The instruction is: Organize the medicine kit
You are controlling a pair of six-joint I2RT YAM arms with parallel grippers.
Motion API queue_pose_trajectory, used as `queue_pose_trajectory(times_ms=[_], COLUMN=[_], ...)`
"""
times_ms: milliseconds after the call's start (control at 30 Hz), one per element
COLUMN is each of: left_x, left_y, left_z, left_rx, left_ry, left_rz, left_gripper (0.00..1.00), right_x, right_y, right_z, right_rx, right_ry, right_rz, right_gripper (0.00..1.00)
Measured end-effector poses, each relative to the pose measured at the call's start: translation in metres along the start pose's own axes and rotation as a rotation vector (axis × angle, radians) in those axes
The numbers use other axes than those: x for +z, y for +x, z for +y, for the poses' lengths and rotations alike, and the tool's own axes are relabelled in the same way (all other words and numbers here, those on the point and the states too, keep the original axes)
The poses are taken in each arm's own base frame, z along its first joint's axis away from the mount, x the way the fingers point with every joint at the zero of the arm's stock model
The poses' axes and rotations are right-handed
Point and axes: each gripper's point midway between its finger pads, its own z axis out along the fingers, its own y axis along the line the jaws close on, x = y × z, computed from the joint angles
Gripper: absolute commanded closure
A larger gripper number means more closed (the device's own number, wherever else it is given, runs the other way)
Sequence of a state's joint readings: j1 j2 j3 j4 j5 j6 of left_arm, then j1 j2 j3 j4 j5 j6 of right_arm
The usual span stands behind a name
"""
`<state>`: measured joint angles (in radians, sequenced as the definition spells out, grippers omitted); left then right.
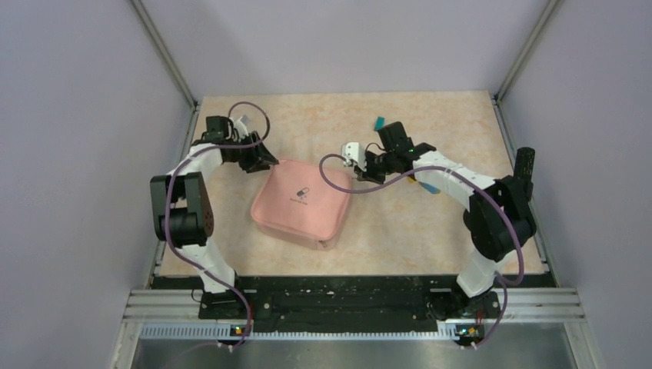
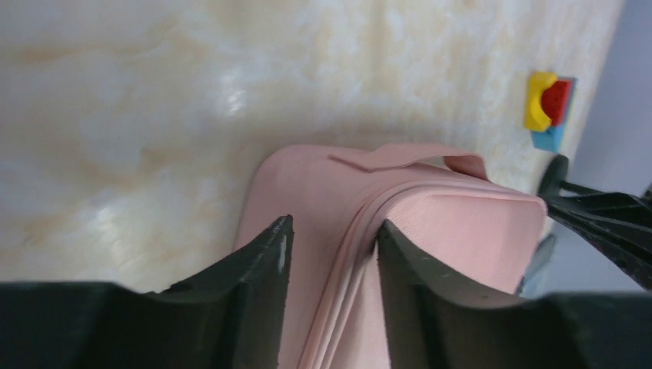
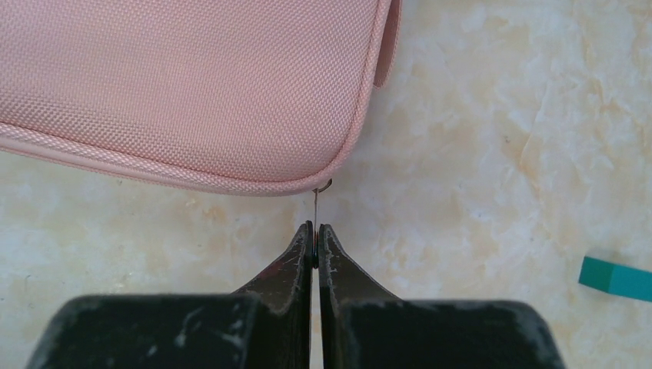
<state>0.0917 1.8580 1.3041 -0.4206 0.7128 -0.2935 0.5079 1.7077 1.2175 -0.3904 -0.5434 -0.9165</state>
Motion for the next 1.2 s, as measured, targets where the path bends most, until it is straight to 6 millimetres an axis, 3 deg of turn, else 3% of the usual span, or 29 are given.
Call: queue_pose_trajectory(times_ms=[67,133,233,333,400,467,533,600,667,767,867,1067,1200], left_x=[-0.012,-0.027,-0.042,-0.038,-0.022,0.0,0.029,0.058,0.085,0.107,0.109,0.097,0.096], left_y=[0.003,-0.006,-0.034,-0.064,-0.083,-0.09,-0.08,-0.056,-0.021,0.016,0.041,0.066,0.074], left_z=[0.008,0.016,0.016,-0.009,-0.043,-0.079,-0.114,-0.138,-0.153,-0.161,-0.163,-0.163,-0.159], left_rx=[-0.034,-0.036,0.026,0.129,0.24,0.35,0.442,0.5,0.522,0.524,0.509,0.509,0.565], left_ry=[-0.064,-0.118,-0.13,-0.07,0.016,0.117,0.228,0.321,0.398,0.467,0.525,0.609,0.617], left_rz=[-0.035,-0.097,-0.207,-0.259,-0.27,-0.259,-0.211,-0.135,-0.034,0.071,0.151,0.25,0.268], left_gripper=[0.34,0.14,0.12,0.12,0.12,0.12,0.14,0.18,0.23,0.37,0.46,0.44,0.48], right_x=[-0.001,-0.001,0.003,0.008,0.01,0.011,0.012,0.012,0.012,0.013,0.013,0.013,0.013], right_y=[0.003,0.002,0.0,-0.004,-0.007,-0.01,-0.011,-0.011,-0.012,-0.015,-0.015,-0.013,-0.014], right_z=[0.001,-0.002,-0.009,-0.021,-0.027,-0.032,-0.033,-0.033,-0.032,-0.032,-0.033,-0.035,-0.035], right_rx=[0.039,0.064,0.084,0.092,0.095,0.096,0.1,0.101,0.098,0.088,0.068,0.037,0.034], right_ry=[-0.004,-0.005,-0.01,0.0,0.007,0.014,0.018,0.018,0.017,0.017,0.02,0.025,0.025], right_rz=[0.008,0.013,0.016,0.011,0.006,0.0,-0.005,-0.004,-0.005,-0.006,-0.004,0.005,0.004], right_gripper=[1.0,1.0,1.0,1.0,1.0,1.0,1.0,1.0,1.0,1.0,1.0,1.0,1.0])
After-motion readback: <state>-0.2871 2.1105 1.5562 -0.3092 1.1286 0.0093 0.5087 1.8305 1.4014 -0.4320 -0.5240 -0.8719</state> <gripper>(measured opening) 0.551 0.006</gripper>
